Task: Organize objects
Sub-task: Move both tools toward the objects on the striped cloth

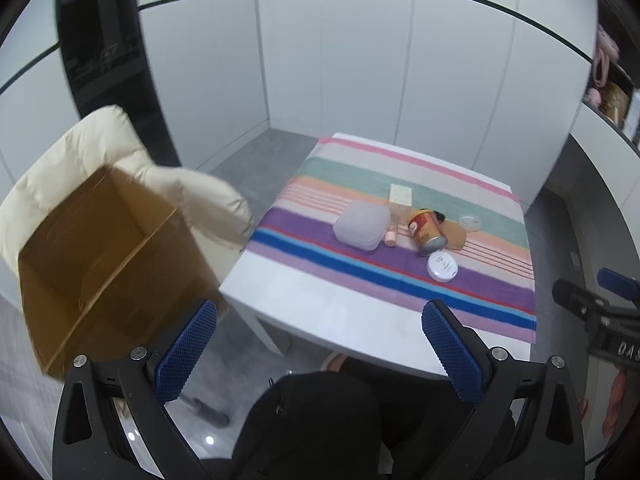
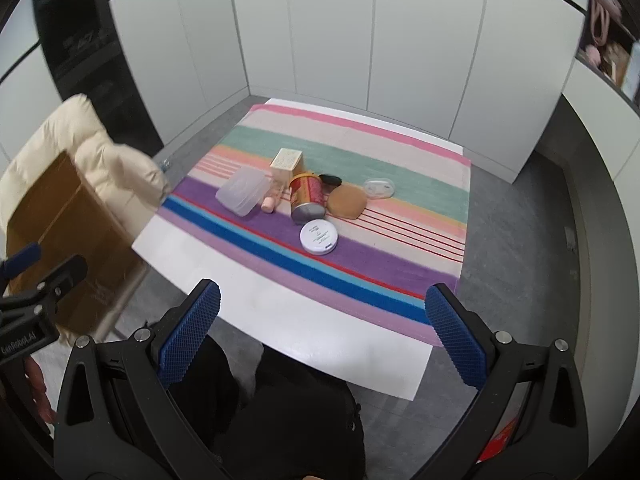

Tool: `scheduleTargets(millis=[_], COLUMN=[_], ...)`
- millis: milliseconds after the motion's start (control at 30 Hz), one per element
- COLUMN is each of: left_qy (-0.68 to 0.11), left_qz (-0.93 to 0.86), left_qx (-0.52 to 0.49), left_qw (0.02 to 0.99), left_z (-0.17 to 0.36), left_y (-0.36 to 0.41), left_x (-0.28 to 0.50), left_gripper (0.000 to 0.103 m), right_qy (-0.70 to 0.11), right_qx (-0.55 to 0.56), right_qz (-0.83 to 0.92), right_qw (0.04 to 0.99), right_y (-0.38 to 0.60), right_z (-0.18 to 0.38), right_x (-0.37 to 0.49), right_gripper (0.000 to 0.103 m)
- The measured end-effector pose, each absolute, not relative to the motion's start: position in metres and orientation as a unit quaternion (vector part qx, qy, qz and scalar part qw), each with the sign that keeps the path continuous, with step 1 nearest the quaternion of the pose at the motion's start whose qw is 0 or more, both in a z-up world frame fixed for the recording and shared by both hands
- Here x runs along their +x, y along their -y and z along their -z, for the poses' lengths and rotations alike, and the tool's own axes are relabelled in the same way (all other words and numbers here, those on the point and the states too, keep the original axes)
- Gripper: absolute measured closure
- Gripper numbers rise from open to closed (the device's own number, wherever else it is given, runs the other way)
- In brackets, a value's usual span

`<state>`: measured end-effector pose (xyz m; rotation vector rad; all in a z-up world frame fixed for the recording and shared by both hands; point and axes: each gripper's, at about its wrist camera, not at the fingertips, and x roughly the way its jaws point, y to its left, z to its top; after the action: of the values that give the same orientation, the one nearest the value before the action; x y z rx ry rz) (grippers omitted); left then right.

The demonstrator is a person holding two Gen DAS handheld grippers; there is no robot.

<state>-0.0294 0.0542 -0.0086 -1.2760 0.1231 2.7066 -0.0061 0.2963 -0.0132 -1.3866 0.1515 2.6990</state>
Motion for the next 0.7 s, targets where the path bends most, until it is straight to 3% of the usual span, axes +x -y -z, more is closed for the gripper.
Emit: scheduleTargets(millis=[267, 700], left_qy=[-0.053, -0.066], left_qz=[-0.88, -0.843], left_qx=[-0.458, -0.515], left_qw=[0.114, 0.141], left_z=[0.022, 0.089], left_y=[-0.074, -0.092], left_x=[-0.073, -0.159], left_gripper=[0.0, 0.001], right_qy=[-0.075, -0.068], right_qx=[-0.478, -0.514], right_qz=[-0.873, -0.853], right_qw=[0.067, 0.064], right_y=[-0.312, -0.308], right_z=[0.035, 0.084], right_x=[-0.029, -0.092], right_gripper=[0.0, 0.0])
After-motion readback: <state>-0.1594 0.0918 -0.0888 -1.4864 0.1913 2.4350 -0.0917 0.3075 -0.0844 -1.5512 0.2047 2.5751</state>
